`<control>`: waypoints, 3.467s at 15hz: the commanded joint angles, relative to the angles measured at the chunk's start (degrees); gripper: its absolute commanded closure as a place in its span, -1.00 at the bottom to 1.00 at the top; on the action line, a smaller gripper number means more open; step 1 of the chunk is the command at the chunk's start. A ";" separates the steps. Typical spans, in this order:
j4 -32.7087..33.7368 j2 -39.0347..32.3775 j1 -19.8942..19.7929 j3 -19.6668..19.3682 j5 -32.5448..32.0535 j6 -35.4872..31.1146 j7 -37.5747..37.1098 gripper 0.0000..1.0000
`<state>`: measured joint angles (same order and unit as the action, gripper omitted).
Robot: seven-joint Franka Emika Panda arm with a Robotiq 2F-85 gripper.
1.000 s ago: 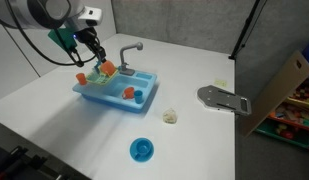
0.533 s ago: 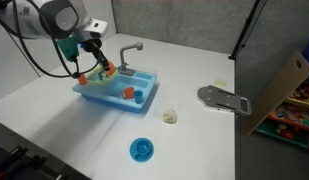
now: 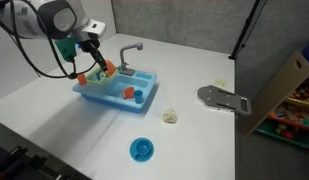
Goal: Remove the brush that is in the blue cup which is on the blue saucer plate and put it in the dish drying rack
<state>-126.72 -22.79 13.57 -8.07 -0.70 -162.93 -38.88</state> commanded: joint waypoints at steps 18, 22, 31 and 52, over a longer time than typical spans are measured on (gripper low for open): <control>4.27 -3.54 3.78 -3.17 1.41 3.02 -19.89 0.83; 6.44 -5.28 3.39 -2.66 1.71 4.20 -22.78 0.83; 12.25 -9.63 3.03 -1.67 2.11 7.38 -26.81 0.83; 19.35 -17.35 0.77 -0.25 3.58 11.12 -30.52 0.82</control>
<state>-109.25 -39.23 15.52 -9.38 1.66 -153.35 -68.97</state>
